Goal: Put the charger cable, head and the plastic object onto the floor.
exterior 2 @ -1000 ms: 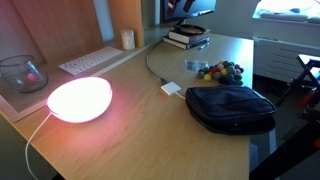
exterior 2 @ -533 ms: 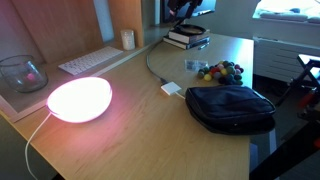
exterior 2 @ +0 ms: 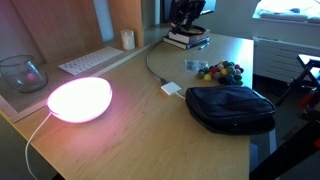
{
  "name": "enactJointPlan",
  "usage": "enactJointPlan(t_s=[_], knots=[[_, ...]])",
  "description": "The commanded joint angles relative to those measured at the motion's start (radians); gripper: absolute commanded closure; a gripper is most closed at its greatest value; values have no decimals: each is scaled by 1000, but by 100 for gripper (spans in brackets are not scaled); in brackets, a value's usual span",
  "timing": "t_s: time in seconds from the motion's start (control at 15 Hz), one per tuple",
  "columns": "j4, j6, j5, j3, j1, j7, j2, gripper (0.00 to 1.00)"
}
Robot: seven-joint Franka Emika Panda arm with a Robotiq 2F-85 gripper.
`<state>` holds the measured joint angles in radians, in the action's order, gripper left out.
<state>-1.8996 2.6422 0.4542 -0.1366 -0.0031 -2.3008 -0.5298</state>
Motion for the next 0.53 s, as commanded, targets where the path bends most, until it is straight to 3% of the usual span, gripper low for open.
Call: enactJointPlan(t_s=[0.0, 0.13, 0.2, 0.33, 0.47], knots=[[79, -82, -55, 18, 10, -17, -54, 58], [108, -125, -63, 27, 16, -10, -78, 73], [118, -143, -63, 28, 18, -15, -87, 30], [138, -177, -54, 34, 26, -11, -103, 33], [150, -203, -45, 37, 34, -11, -116, 19]])
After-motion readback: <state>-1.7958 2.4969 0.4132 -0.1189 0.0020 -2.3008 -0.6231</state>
